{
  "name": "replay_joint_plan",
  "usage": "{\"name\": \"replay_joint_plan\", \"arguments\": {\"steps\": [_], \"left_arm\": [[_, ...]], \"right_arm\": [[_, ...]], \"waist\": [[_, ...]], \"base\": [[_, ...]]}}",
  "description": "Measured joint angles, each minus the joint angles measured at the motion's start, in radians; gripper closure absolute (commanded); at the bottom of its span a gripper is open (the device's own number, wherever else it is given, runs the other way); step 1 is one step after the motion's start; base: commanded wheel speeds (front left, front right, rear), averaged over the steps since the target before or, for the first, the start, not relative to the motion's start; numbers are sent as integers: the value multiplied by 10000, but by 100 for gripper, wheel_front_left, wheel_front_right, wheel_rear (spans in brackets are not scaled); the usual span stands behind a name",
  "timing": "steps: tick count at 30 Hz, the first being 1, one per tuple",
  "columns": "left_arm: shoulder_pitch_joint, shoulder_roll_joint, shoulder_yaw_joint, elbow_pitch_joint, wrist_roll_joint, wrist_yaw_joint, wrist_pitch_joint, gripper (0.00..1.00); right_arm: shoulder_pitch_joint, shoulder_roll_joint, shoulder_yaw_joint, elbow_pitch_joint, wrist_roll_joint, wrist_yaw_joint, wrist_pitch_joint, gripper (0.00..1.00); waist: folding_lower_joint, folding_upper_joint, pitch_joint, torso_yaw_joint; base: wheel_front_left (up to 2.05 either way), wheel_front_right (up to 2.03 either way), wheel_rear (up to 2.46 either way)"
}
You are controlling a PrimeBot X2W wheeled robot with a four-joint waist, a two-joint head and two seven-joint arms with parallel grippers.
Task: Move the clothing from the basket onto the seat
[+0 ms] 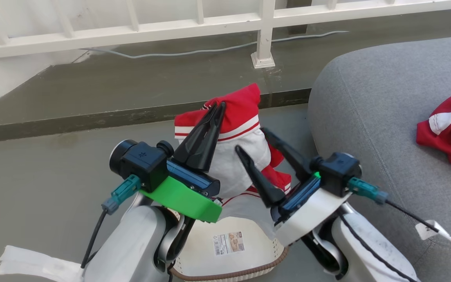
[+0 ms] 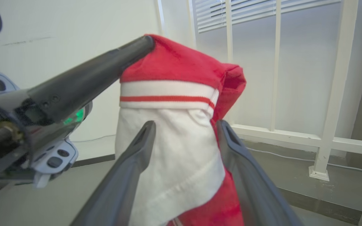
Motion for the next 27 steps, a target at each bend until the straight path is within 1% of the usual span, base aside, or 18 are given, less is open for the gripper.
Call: {"name": "replay_joint_plan", "arguments": {"steps": [6, 10, 11, 12, 24, 25, 26, 27], "left_arm": [[0, -2, -96, -132, 15, 6, 0, 100], [0, -2, -247, -276, 15, 6, 2, 100], [0, -2, -276, -299, 15, 6, 6, 100], [0, -2, -293, -313, 15, 6, 10, 100], [13, -2, -339, -349, 13, 6, 98, 100], [15, -2, -337, -355, 15, 6, 98, 93], [17, 2, -339, -355, 15, 6, 104, 54], [17, 2, -337, -357, 15, 6, 134, 0]], "right_arm": [[151, -33, 268, 376, 146, 0, 384, 0], [135, -54, 332, 493, 217, 0, 414, 0], [126, -50, 347, 495, 245, 0, 414, 55], [115, -50, 351, 500, 245, 0, 414, 100], [81, -50, 362, 602, 539, 0, 401, 100], [79, -54, 355, 604, 560, 0, 399, 100], [75, -63, 343, 606, 596, 0, 397, 100], [67, -81, 336, 610, 610, 0, 366, 100]], "waist": [[0, 0, -22, 52], [0, 0, -32, 90], [0, 0, -33, 100], [0, 0, -33, 111], [0, 0, -2, 176], [0, 0, 1, 173], [0, 0, 4, 169], [0, 0, 7, 165]], "base": [[0, 0, 0], [0, 0, 0], [0, 0, 0], [0, 0, 0], [0, 0, 0], [0, 0, 0], [0, 0, 0], [0, 0, 0]]}}
